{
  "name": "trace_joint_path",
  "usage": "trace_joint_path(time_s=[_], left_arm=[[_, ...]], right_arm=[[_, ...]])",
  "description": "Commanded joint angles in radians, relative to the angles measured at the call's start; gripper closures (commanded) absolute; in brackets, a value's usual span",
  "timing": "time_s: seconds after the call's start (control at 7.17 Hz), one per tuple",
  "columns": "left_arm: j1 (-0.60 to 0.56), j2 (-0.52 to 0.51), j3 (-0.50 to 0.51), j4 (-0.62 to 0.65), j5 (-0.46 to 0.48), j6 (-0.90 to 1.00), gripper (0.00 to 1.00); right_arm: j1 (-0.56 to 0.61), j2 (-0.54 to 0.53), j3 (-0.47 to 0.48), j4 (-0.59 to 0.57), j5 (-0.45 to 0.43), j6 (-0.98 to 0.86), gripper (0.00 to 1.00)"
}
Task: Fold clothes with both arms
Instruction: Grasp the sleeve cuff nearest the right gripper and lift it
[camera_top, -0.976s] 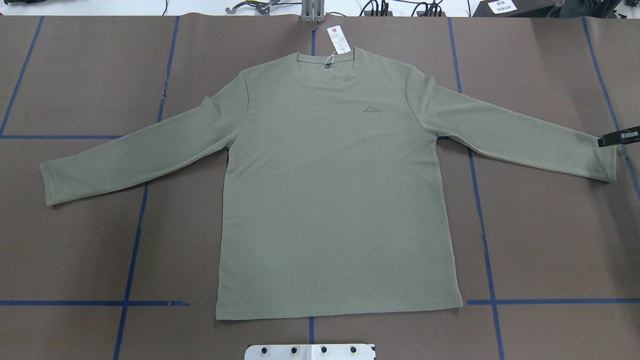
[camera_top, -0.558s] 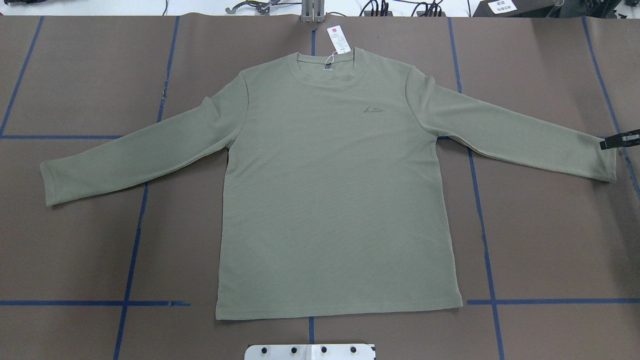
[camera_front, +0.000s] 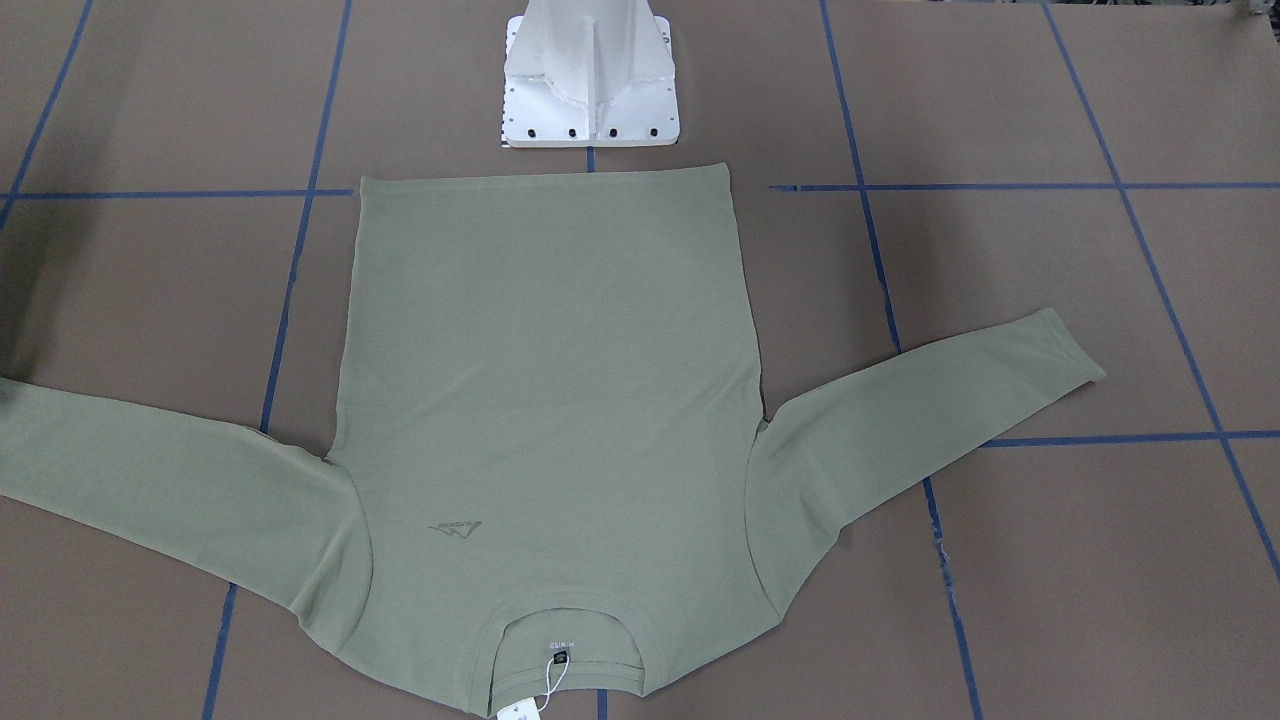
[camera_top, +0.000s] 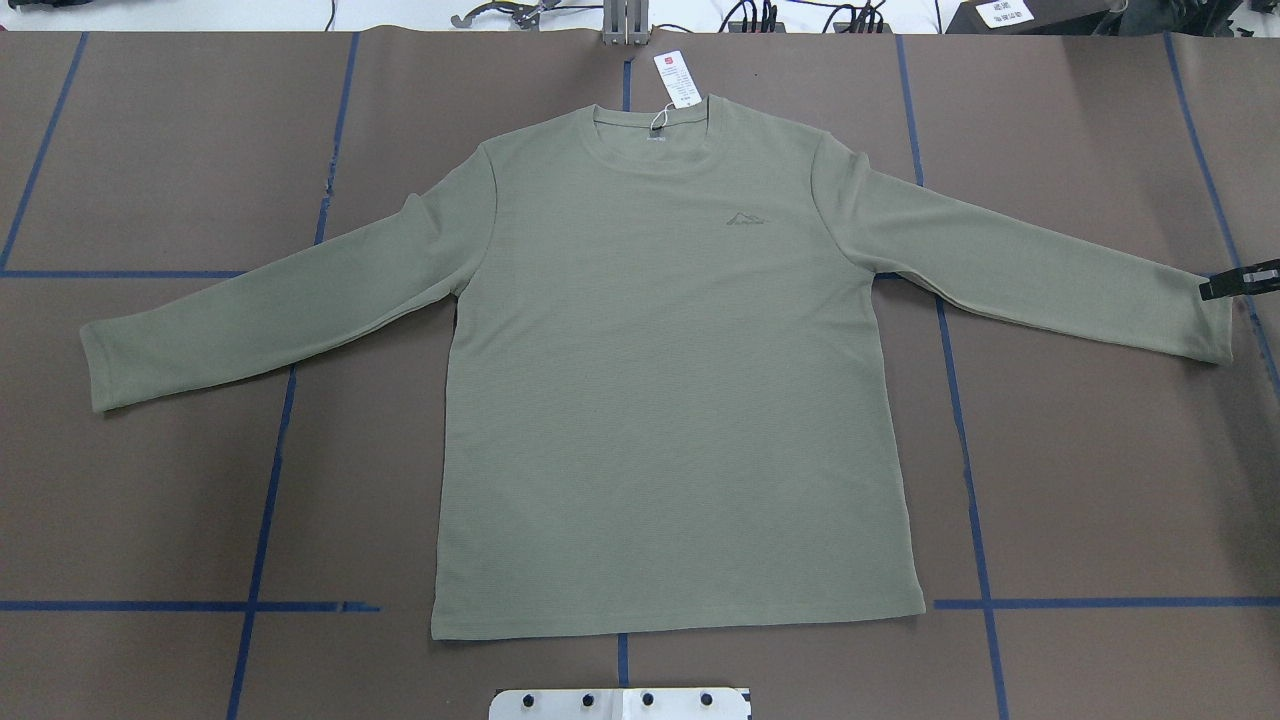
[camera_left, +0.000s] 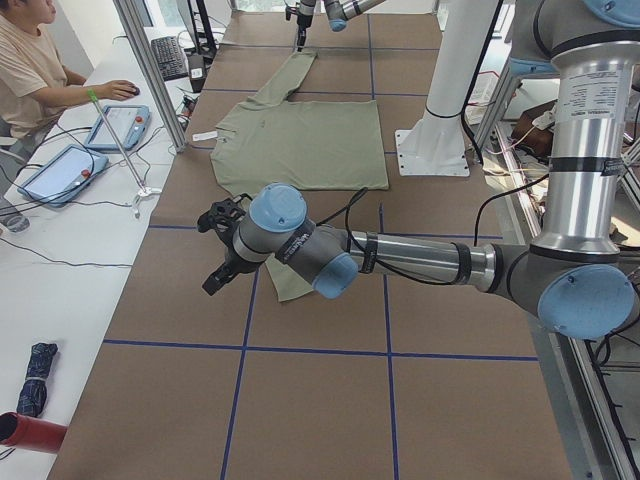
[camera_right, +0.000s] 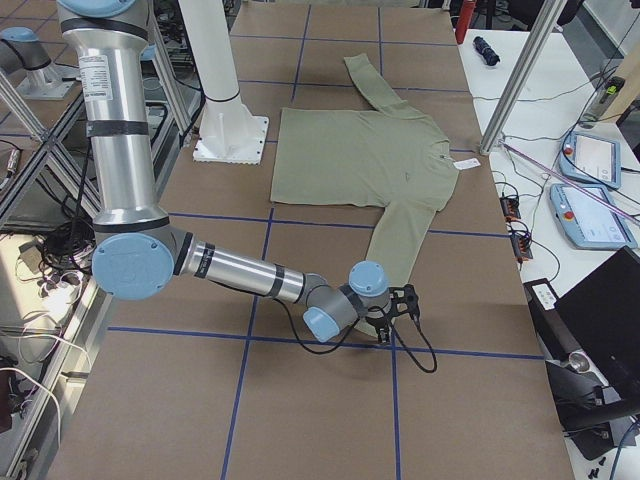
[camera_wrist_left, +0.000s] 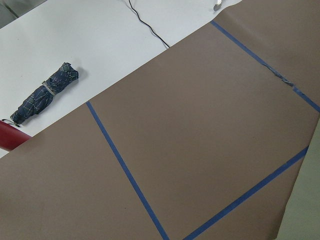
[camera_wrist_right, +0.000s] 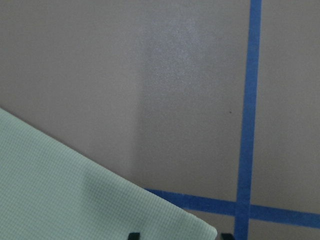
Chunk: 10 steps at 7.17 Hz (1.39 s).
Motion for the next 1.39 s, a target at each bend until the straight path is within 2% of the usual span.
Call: trace_joint_path(time_s=[0.0,0.42,1.25], left_arm=[[-0.004,0.001,-0.001,0.0,0.0,0.002,0.0],[-0.004,0.002,-0.001,0.0,0.0,0.002,0.0],[-0.004,0.002,-0.001,0.0,0.0,0.002,0.0]], right_arm=[[-0.001,0.001,0.0,0.001,0.008,0.008,0.42],[0.001,0.001,0.003,0.055,0.07,0.079,0.42],[0.001,0.006,-0.037,0.057,0.034,0.078,0.4]])
